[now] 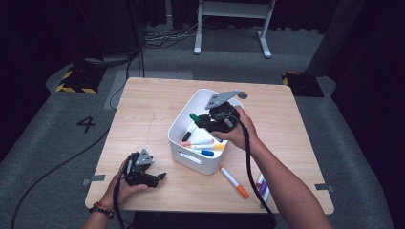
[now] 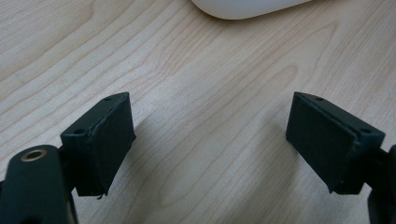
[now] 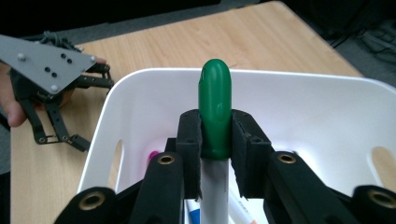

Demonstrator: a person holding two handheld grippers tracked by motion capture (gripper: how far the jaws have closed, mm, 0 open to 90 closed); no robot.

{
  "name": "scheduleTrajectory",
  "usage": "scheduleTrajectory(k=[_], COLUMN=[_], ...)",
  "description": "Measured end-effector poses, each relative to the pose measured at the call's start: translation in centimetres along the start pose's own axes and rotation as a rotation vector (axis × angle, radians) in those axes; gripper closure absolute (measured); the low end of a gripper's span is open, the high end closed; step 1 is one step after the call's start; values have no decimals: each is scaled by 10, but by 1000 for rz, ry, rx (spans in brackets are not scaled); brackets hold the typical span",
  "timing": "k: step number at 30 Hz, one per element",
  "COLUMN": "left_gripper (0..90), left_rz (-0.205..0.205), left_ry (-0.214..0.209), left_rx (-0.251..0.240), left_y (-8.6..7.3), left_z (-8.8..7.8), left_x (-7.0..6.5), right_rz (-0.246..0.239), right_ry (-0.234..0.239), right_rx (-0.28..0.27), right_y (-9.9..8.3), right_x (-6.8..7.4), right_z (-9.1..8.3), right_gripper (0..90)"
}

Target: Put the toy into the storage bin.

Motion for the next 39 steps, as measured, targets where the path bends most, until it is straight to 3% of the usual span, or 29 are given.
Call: scheduleTrajectory(k=[6,10,19,21,25,27,29,35,39], left_gripper=[154,154,154,154,154,154,154,154,154], left_rz=[-1,-3,0,0,0,0,0,0,0], left_ry=[-1,-4,0,-1,-1,-1,-1,-2,-1], left_rx=[0,2,1,0,0,0,0,0,0], left_y=[0,0,0,0,0,0,0,0,0], left_z=[0,0,0,0,0,0,0,0,0], left_x=[0,0,0,0,0,0,0,0,0], right_rz=[-10,-6,-15,-46,-14,-36,-27,-19,-74], right_ry=[37,71,105,104,83,91,75,49,8], right_rx=[97,198,302,297,307,304,295,210,152], right_y=[-3,-6,-9,-9,-9,-10,-10,-11,-13], right_x=[1,3,9,6,8,8,8,7,11], right_z=[20,35,59,62,61,62,60,45,27], right_gripper=[750,749,749,748,741,702,686,618,574])
Point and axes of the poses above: each handheld gripper's, and its own axes: z roughly forward along the jaws, y roughly out of its top, x roughly to its left, the point moved 3 cm from there along z, roughly forward along the jaws, and after that the axes turned 15 degrees about y, right-handed, at the moved point
